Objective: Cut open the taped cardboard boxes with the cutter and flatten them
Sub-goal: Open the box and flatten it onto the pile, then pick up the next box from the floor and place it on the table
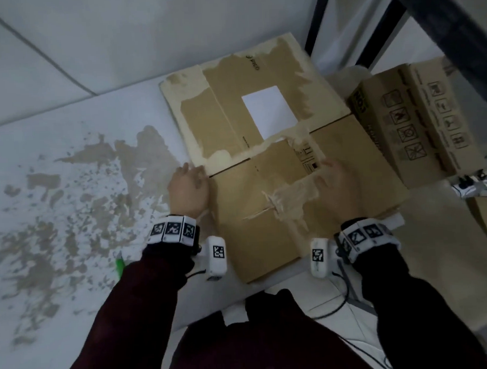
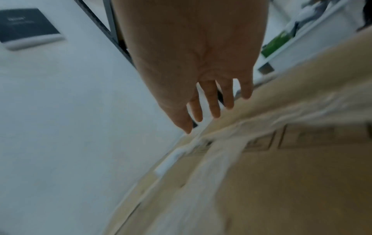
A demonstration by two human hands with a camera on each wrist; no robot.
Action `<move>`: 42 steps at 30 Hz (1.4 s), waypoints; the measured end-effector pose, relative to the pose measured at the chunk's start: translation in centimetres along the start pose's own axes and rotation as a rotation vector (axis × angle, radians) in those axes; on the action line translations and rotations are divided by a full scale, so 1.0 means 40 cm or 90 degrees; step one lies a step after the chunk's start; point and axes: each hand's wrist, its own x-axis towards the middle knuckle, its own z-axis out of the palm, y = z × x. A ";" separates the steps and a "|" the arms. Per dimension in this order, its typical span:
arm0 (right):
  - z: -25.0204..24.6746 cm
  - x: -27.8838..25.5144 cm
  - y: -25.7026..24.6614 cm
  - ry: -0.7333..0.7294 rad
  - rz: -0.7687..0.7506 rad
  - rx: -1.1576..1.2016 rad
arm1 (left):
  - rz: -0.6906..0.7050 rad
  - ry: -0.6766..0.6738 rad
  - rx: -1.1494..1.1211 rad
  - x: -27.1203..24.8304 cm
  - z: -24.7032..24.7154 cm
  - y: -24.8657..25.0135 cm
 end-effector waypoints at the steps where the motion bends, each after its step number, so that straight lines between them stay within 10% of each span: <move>1: 0.022 -0.031 -0.038 -0.024 -0.024 0.045 | 0.013 -0.013 -0.052 -0.031 -0.022 -0.013; 7: 0.165 -0.195 -0.219 -0.225 -0.111 0.139 | 0.013 -0.070 -0.174 -0.227 -0.159 -0.136; 14: 0.334 -0.377 -0.377 -0.675 -0.156 0.087 | -0.130 -0.091 -0.299 -0.517 -0.261 -0.417; 18: 0.443 -0.521 -0.484 -0.937 -0.211 -0.032 | -0.278 -0.151 -0.409 -0.714 -0.274 -0.623; 22: 0.579 -0.655 -0.588 -1.106 -0.279 -0.176 | -0.495 -0.033 -0.520 -0.900 -0.239 -0.830; 31: 0.918 -1.025 -0.746 -1.198 -0.367 -0.426 | -1.061 0.201 -0.820 -1.387 -0.035 -1.062; 42: 1.230 -1.200 -0.782 -0.973 -0.045 -0.392 | -1.084 0.313 -0.855 -1.465 -0.170 -1.251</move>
